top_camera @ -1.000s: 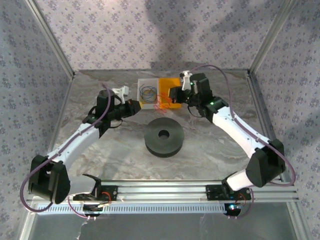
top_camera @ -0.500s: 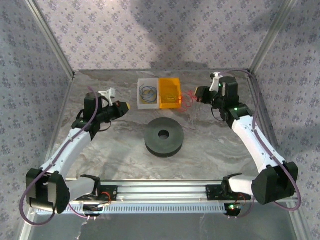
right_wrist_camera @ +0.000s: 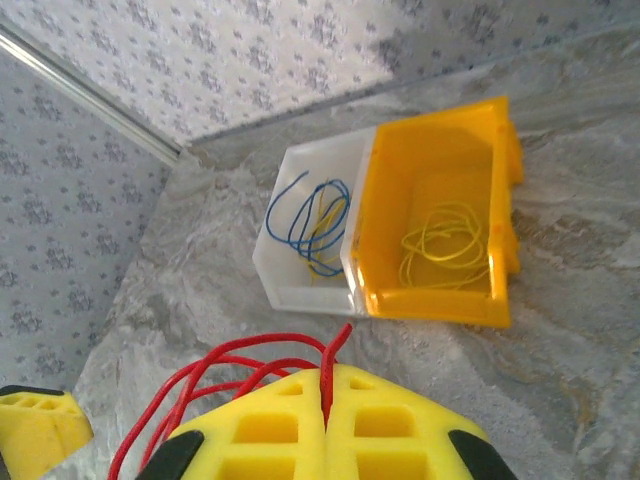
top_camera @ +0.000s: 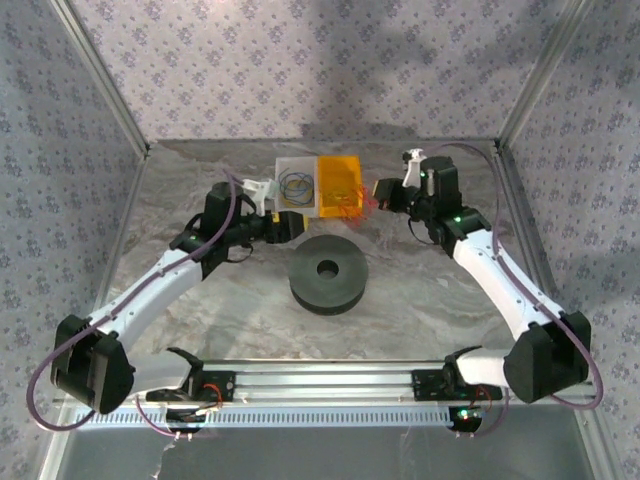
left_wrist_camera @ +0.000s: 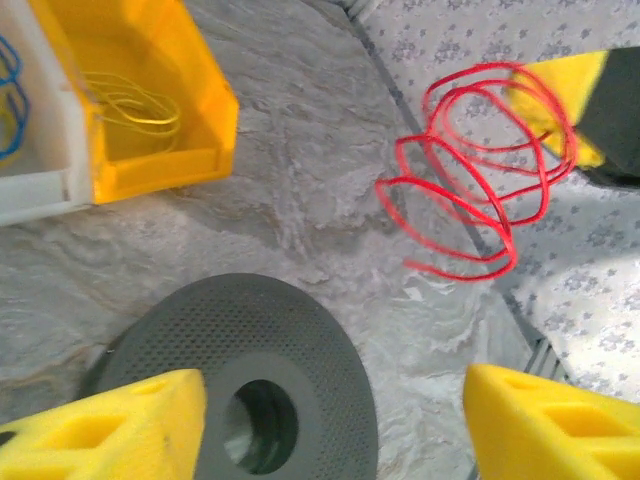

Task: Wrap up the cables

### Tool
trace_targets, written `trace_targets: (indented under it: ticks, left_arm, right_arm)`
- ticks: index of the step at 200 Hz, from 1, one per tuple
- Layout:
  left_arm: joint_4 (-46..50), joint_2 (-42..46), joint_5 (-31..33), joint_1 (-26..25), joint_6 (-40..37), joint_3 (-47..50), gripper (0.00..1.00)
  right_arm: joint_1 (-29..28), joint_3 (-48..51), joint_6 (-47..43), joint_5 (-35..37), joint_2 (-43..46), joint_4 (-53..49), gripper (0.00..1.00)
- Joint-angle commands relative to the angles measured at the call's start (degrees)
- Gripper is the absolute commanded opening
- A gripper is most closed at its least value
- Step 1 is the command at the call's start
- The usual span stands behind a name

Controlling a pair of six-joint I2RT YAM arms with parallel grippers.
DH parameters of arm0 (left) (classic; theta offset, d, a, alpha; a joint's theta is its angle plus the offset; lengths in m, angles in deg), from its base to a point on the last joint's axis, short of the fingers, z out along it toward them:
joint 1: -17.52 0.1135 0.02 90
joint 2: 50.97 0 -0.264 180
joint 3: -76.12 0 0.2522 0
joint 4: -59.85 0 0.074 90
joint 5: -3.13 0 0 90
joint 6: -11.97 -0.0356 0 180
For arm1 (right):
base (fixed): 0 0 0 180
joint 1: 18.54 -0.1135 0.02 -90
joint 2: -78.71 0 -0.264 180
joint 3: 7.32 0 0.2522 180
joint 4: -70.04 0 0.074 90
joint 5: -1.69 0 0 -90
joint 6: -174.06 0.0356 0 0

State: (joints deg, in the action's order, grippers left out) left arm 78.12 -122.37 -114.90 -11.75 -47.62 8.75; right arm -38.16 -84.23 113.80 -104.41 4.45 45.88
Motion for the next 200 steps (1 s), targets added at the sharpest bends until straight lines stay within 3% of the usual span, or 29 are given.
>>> trace_targets:
  ticks: [1,46,159,200]
  left_arm:
    - [-2.26,-2.28,1.60,-2.00,-2.41,-2.57,0.76]
    - [-5.81,-6.80,1.10,-5.54,-1.06,-4.25,0.77]
    - [-11.71,-10.31,0.04,-6.55,2.55,-5.20,0.72]
    - [-12.38,-10.72,0.08,-6.53,3.07,-4.84,0.56]
  right_arm:
    - [-1.36,-3.20,2.10,0.81,-1.68,1.54,0.00]
    - [-3.35,-4.61,3.01,1.00,-4.01,2.59,0.00]
    - [-5.78,-4.70,4.34,0.74,-7.88,5.42,0.00]
    - [-6.31,-4.70,4.46,0.71,-8.36,5.66,0.00]
